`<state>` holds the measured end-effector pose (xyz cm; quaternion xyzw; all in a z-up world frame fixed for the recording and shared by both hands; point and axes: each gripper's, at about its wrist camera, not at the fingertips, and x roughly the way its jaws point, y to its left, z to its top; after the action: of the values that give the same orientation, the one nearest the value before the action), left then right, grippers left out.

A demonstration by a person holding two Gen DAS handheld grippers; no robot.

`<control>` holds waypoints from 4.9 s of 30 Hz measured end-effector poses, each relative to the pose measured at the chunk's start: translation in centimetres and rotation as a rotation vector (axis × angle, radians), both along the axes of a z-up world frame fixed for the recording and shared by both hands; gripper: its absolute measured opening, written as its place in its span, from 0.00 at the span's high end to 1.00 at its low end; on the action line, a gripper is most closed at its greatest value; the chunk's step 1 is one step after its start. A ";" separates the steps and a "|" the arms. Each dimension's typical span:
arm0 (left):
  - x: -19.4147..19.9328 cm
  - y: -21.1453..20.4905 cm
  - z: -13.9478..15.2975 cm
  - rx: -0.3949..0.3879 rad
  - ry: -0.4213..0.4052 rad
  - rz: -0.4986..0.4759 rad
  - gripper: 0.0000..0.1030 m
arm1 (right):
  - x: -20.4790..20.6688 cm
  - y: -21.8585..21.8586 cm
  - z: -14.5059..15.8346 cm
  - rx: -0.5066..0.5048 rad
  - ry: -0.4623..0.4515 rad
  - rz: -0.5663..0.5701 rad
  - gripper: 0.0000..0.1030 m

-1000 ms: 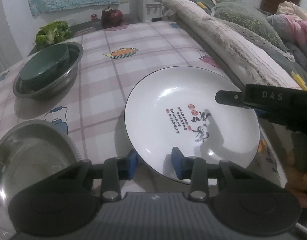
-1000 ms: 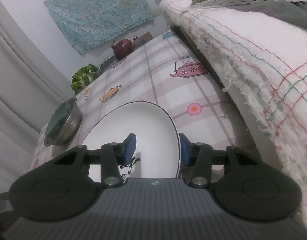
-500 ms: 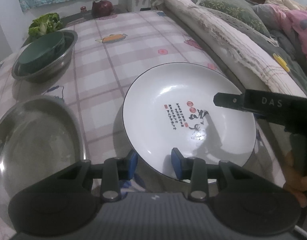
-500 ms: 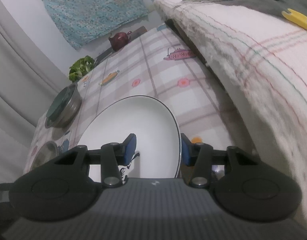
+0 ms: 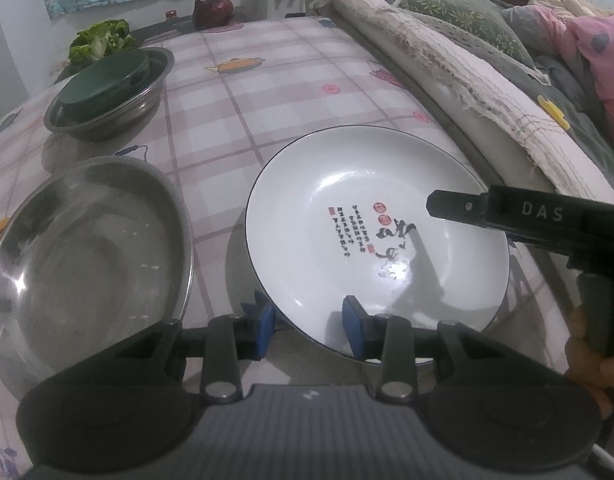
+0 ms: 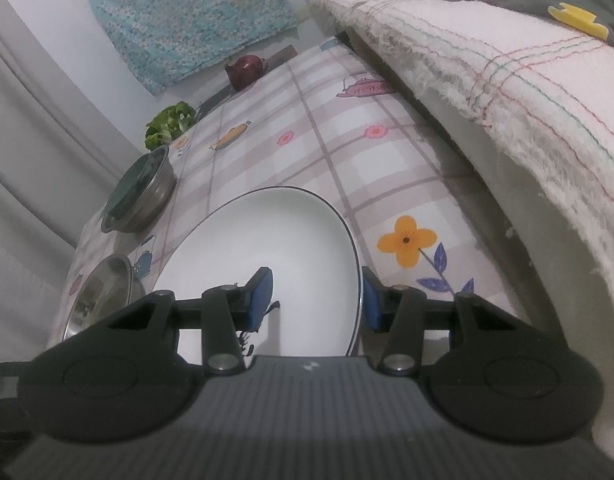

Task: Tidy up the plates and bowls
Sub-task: 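Close the left gripper on the white plate rim while the right gripper grips beside it, then lift the white printed plate off the table with both grippers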

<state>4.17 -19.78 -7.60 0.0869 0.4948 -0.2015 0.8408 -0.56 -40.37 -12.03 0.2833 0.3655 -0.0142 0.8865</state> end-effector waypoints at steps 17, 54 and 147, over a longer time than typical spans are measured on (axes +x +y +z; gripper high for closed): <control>-0.9 0.5 0.1 -0.009 -0.004 -0.008 0.62 | -0.3 0.7 0.1 -0.024 0.007 0.009 0.54; 0.8 0.9 0.5 -0.027 -0.002 0.016 0.58 | -0.3 1.0 0.0 -0.038 0.004 0.019 0.55; 1.0 0.8 -1.4 -0.025 -0.120 0.022 0.59 | -1.9 3.5 0.1 -0.266 0.002 0.034 0.69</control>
<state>5.12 -18.98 -8.96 0.0831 0.4419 -0.1928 0.8721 -2.44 -36.92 -11.90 0.1569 0.3659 -0.0475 0.9161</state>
